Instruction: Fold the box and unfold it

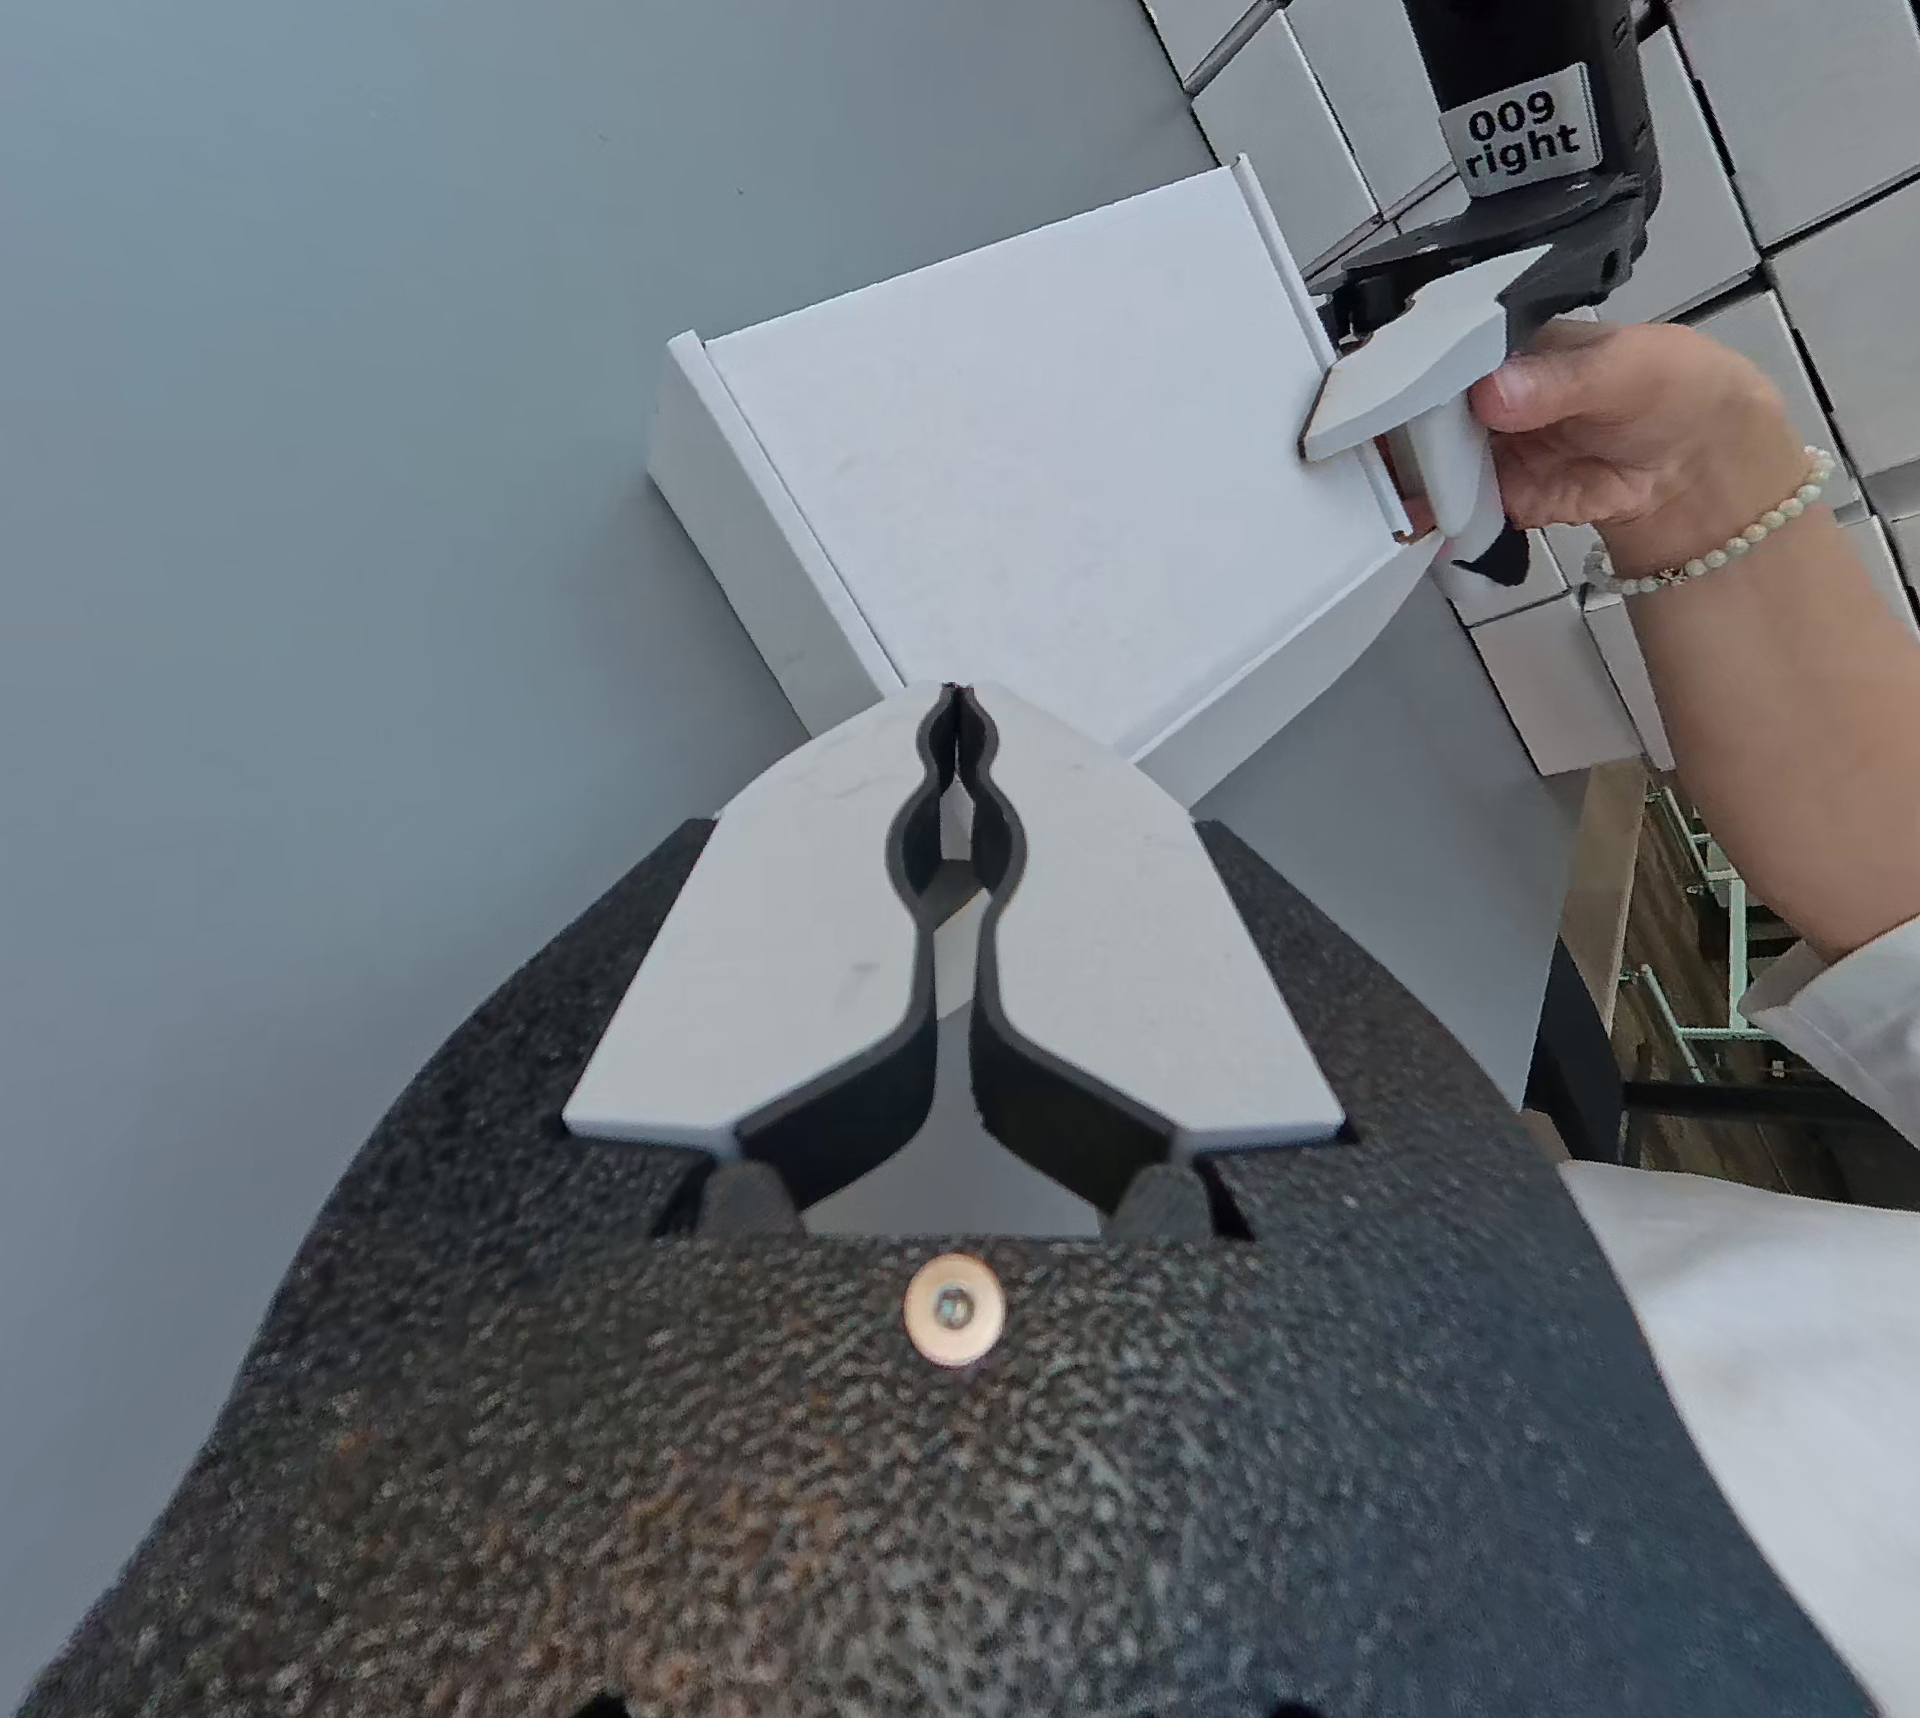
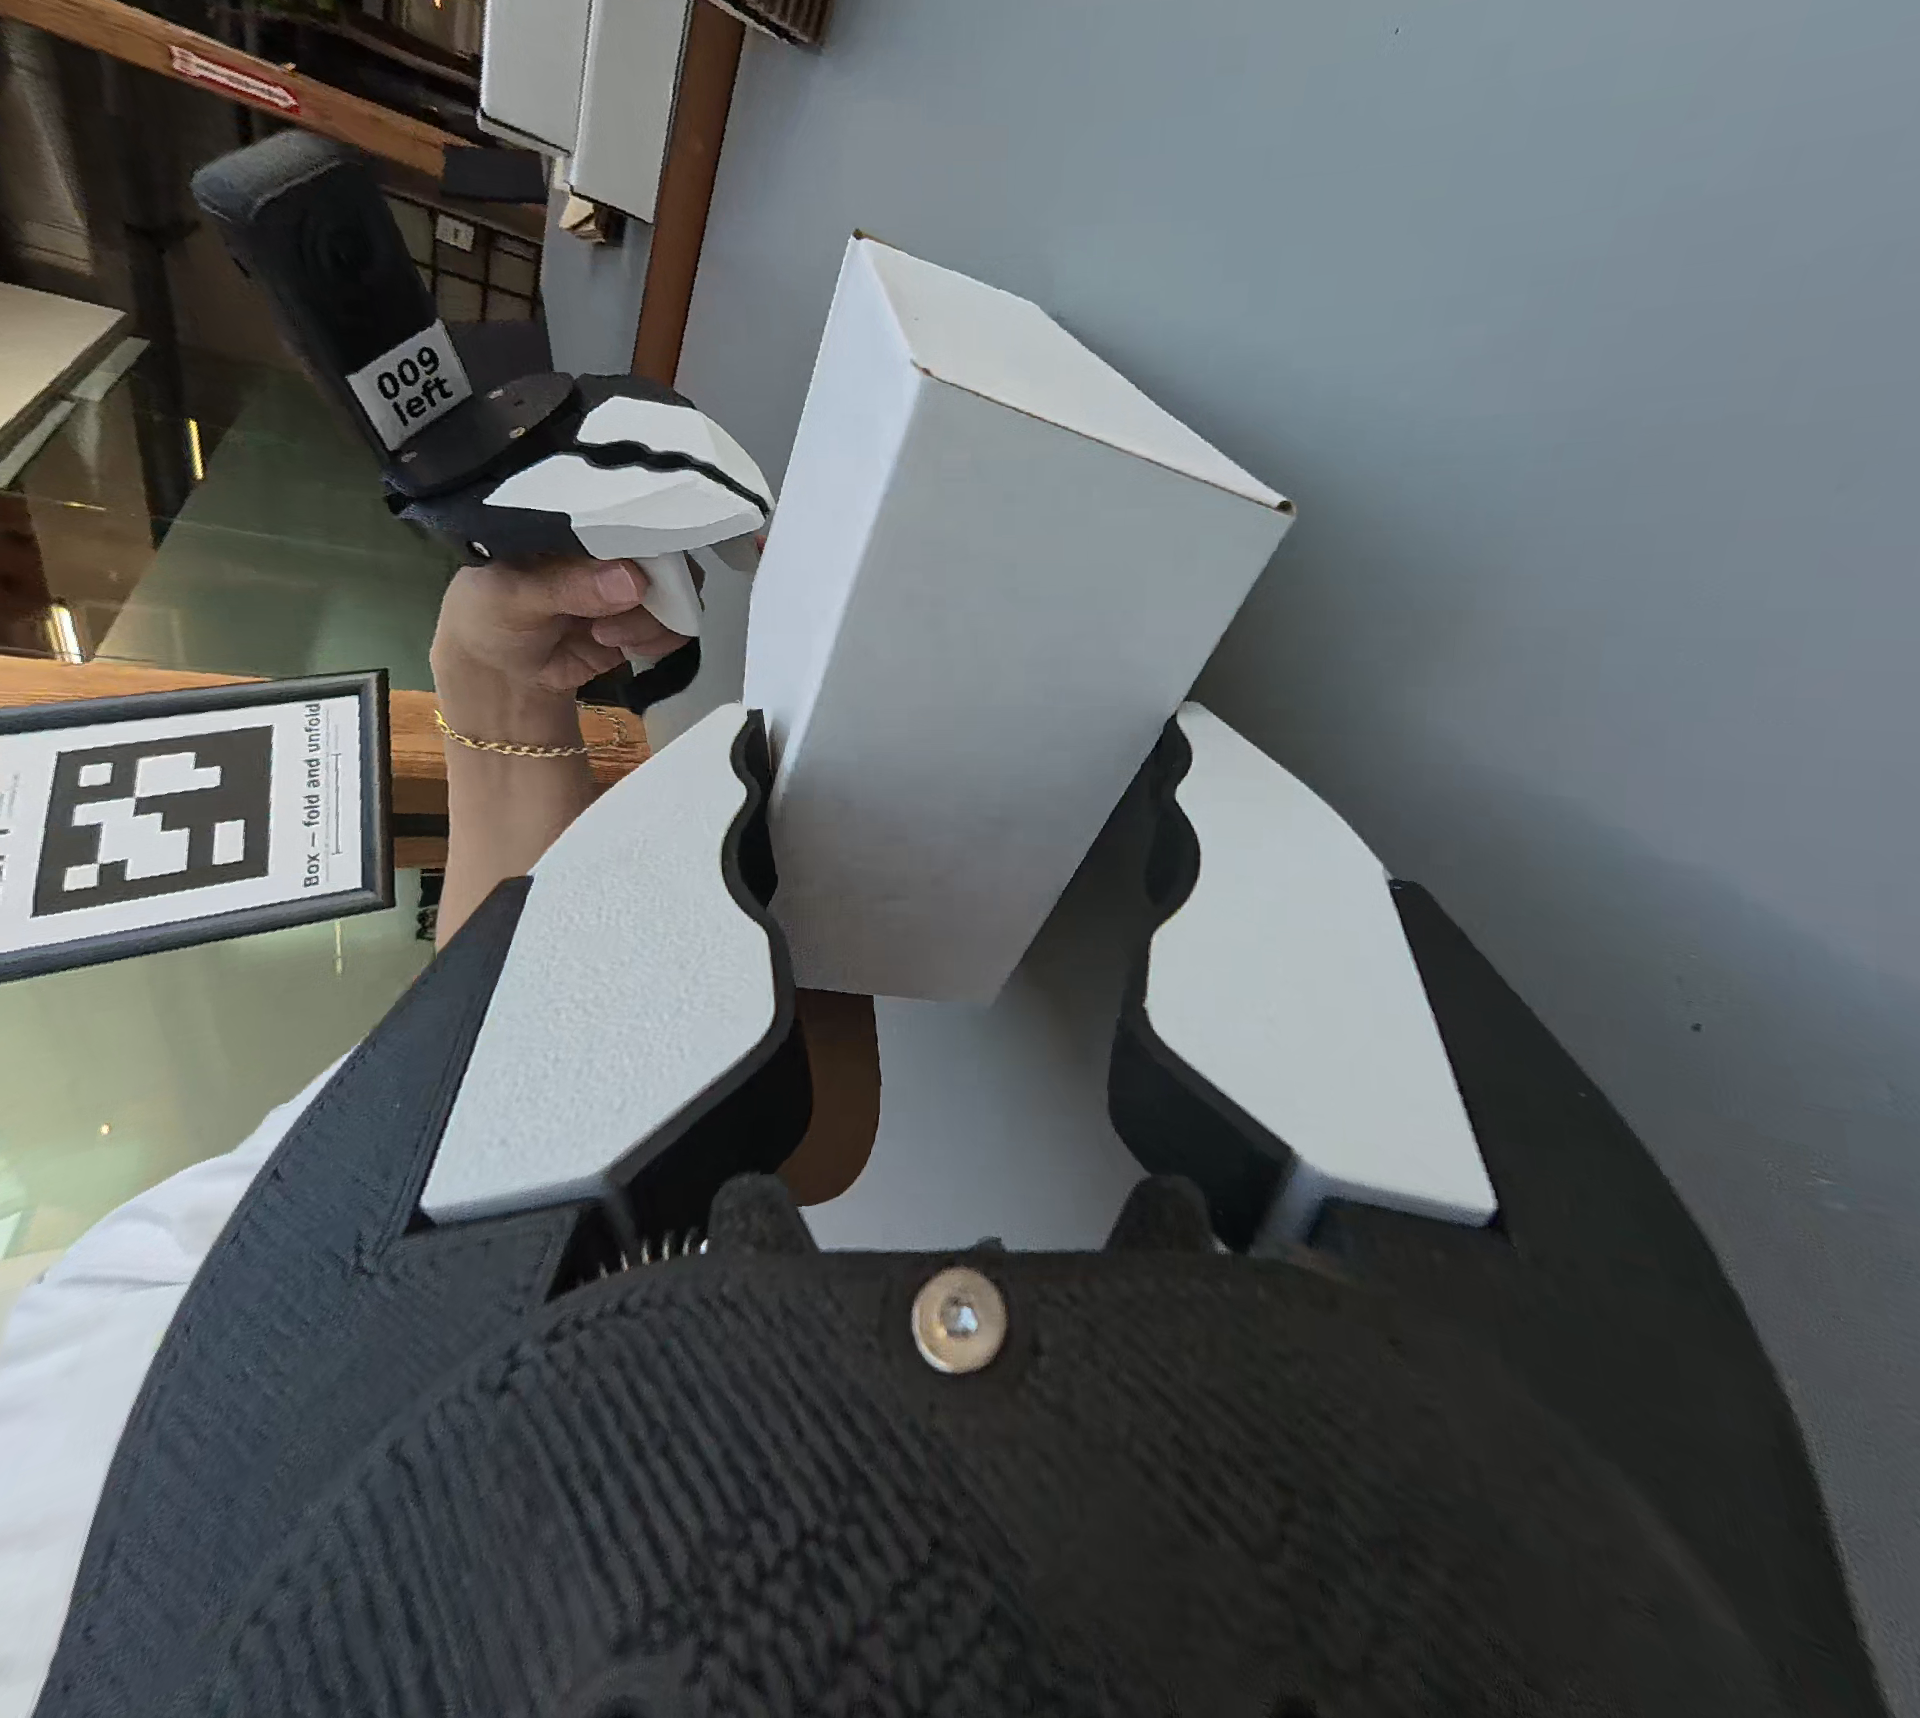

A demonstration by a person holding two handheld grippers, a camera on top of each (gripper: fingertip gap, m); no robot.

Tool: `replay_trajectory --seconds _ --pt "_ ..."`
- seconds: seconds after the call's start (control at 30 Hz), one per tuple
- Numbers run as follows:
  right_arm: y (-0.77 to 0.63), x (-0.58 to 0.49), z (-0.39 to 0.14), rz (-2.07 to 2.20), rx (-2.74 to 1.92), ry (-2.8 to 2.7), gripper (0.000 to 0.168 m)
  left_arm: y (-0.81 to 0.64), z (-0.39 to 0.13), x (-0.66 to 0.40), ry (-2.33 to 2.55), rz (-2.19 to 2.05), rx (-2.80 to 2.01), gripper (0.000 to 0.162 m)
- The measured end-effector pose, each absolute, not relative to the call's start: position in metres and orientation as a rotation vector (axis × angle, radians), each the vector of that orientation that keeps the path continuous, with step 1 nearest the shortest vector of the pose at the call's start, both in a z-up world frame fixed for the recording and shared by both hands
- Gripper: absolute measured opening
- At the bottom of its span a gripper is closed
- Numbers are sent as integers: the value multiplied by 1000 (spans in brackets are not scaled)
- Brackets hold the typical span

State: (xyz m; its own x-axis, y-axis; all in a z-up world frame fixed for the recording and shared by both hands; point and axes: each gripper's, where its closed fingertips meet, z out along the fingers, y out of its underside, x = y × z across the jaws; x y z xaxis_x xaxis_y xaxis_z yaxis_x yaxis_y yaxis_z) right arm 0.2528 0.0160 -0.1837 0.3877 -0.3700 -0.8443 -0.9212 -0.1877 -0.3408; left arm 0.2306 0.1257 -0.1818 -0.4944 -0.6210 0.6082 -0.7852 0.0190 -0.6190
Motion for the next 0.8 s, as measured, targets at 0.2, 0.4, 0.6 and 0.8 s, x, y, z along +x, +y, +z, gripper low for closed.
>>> replay_trajectory --seconds 0.2,0.4,0.6,0.8 --pt "17 253 -181 803 -1768 1116 68 127 -180 227 -2229 1522 1391 0" --pt "9 245 -164 899 -1705 1009 67 125 -110 216 -2525 1921 1031 31" --pt "-3 235 -138 1031 -1620 893 67 138 -62 193 -3203 2106 452 53" --pt "-5 223 -120 1155 -1559 814 67 135 -83 166 -3805 1759 -194 81"
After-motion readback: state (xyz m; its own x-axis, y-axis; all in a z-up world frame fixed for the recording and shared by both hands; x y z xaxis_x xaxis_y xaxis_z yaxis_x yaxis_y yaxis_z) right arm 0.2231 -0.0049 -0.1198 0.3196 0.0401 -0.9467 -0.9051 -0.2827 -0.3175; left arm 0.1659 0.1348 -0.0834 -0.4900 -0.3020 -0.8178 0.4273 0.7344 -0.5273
